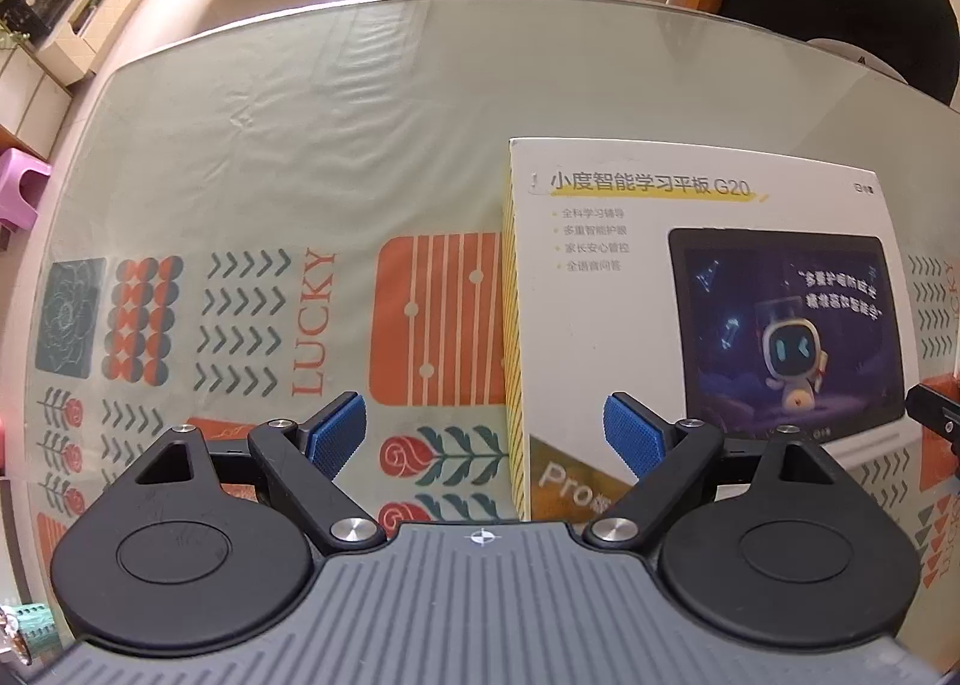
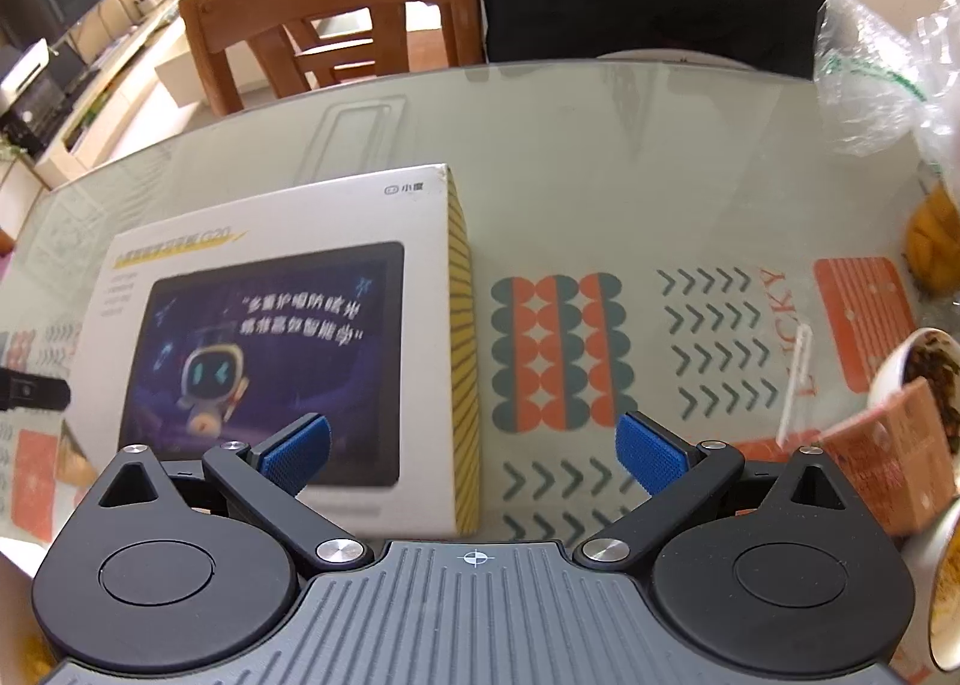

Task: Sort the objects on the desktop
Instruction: 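Move both tools toward opposite edges of the white tablet-box lid, then close both tools on opposite edges of the lid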

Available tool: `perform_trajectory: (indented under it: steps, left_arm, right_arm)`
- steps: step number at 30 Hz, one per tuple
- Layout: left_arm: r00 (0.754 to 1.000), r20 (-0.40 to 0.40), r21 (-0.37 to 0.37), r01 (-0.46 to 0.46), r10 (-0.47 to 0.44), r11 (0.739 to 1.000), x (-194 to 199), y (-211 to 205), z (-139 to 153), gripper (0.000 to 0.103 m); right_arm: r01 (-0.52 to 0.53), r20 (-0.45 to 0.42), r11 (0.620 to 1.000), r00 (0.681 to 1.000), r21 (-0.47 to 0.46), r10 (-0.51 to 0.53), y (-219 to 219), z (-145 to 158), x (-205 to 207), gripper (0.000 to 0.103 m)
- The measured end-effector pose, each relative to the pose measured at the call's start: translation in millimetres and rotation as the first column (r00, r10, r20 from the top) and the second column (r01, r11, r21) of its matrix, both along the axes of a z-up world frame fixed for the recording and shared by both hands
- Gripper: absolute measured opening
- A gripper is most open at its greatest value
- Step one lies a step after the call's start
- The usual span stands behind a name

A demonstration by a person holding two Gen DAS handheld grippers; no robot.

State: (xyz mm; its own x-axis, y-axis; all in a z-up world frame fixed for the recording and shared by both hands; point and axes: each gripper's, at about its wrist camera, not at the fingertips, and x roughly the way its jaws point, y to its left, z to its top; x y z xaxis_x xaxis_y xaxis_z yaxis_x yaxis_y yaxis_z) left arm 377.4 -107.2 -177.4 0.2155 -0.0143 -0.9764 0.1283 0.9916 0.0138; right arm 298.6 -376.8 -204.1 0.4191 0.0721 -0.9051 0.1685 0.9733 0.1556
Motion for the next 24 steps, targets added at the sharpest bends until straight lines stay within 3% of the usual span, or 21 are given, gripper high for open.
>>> perform_trajectory:
  steps: [13,24]
  left_arm:
    - [0.997,-0.075,-0.149,0.015,-0.026,0.989,21.1,7.2,-24.9,0.103]
    - [0.992,-0.113,-0.287,0.024,-0.059,0.958,33.8,13.4,-40.1,0.103]
  right_arm:
    - [-0.068,-0.032,0.996,0.997,0.057,0.070,-4.0,-16.1,50.5,0.103]
    - [-0.047,-0.110,0.966,0.991,0.256,0.078,-23.5,-36.6,73.7,0.103]
